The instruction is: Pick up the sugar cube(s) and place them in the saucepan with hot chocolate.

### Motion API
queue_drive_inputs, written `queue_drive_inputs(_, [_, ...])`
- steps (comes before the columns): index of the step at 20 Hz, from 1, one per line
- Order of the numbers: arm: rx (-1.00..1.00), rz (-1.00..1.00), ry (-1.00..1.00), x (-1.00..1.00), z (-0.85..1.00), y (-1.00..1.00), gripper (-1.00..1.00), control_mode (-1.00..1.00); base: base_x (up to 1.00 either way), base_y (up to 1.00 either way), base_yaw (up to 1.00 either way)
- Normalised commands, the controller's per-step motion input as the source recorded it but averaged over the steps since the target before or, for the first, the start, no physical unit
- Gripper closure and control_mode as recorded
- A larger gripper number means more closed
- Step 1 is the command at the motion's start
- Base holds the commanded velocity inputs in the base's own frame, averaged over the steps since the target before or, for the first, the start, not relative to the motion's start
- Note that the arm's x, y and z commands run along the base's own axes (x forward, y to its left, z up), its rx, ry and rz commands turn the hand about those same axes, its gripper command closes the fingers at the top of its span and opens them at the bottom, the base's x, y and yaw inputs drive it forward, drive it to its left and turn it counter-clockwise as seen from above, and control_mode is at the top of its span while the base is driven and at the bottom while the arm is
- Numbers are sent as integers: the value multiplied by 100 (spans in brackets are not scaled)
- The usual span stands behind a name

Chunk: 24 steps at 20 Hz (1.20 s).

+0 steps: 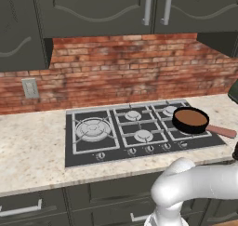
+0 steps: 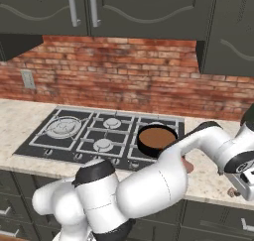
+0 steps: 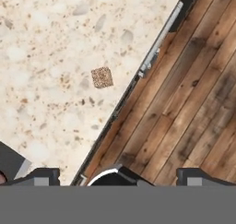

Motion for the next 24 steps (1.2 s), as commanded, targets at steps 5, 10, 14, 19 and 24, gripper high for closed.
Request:
queue_drive_inputs(5, [0,1,0,35,-48,-13,-100,-100,0,0,0])
queue_drive_inputs(10, [0,3,2,23,-31,-27,-100,-100,0,0,0])
queue_drive_inputs(14, [0,0,2,13,-22,-38,-100,-100,0,0,0])
queue_drive_inputs(19, [0,0,9,17,-34,-27,-100,-100,0,0,0])
queue_drive_inputs(24, [0,0,16,21,-32,0,-100,-100,0,0,0])
